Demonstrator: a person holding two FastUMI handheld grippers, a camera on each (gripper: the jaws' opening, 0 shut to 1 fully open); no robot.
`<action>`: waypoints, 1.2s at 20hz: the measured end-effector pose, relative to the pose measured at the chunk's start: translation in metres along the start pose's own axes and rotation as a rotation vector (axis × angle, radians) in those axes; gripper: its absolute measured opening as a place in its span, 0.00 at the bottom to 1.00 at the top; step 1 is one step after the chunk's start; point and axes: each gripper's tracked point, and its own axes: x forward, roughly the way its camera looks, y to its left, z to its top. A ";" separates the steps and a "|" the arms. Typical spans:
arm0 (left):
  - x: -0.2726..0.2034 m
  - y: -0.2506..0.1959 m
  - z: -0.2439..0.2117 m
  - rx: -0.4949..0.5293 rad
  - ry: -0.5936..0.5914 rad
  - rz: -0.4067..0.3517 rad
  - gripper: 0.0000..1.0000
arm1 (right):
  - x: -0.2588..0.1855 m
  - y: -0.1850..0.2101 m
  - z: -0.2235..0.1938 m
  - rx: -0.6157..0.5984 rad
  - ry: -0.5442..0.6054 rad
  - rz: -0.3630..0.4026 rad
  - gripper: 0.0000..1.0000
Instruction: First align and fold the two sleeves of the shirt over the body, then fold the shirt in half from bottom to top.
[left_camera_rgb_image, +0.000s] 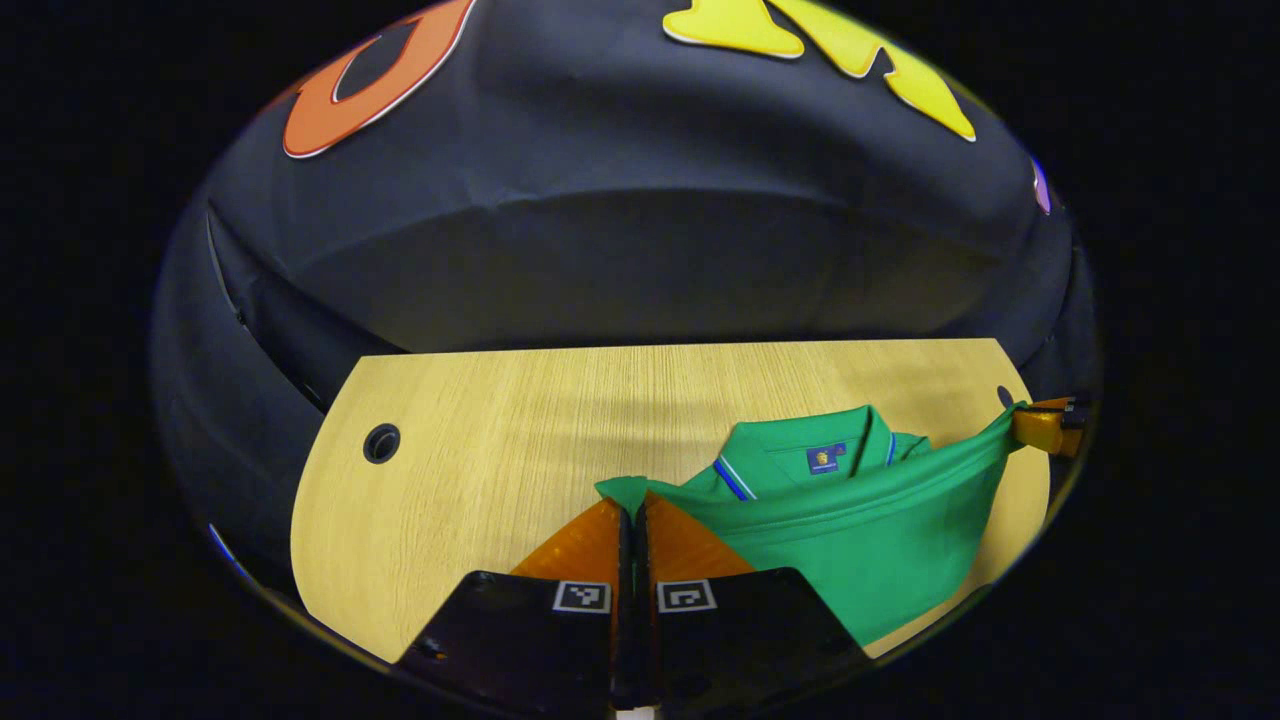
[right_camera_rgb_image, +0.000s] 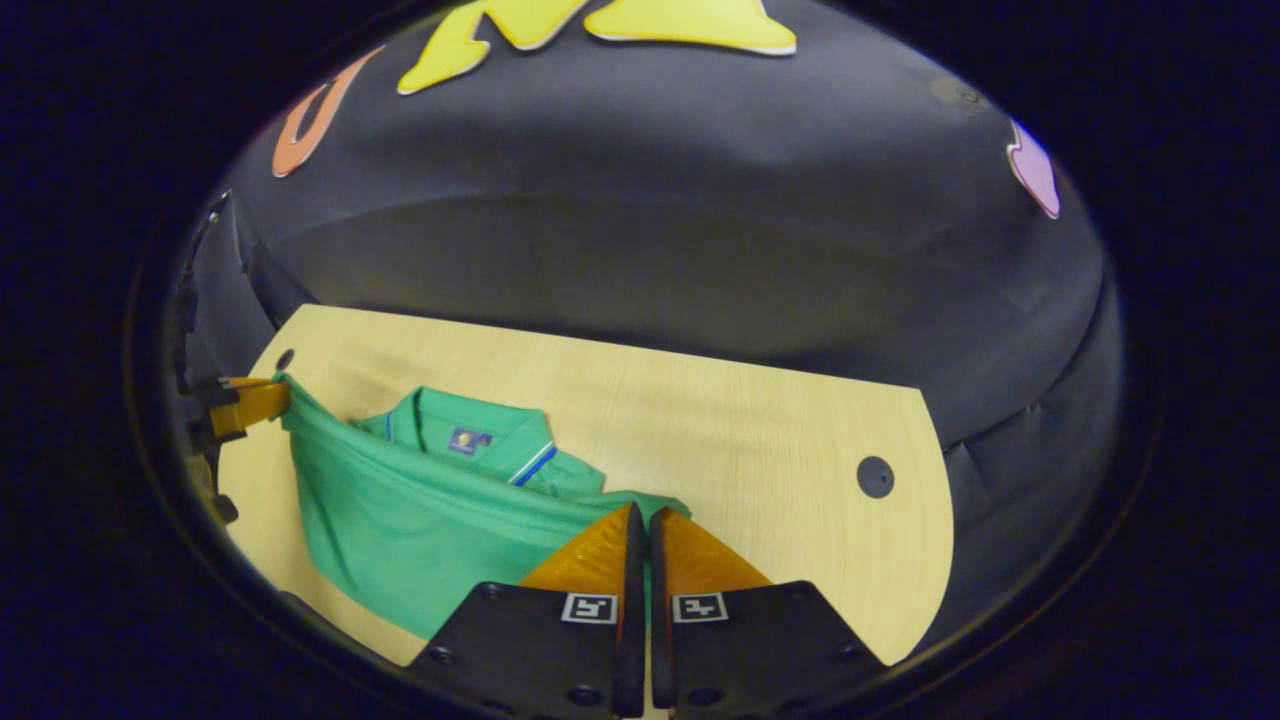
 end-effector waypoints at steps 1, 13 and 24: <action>0.010 0.000 -0.004 0.002 0.012 0.005 0.03 | 0.012 -0.001 -0.005 0.008 0.019 -0.008 0.05; 0.060 -0.005 -0.029 -0.038 0.050 0.018 0.04 | 0.077 -0.005 -0.034 0.120 0.087 0.013 0.10; -0.004 0.007 0.003 -0.079 -0.022 0.053 0.93 | 0.002 -0.016 0.000 0.163 -0.018 0.015 0.99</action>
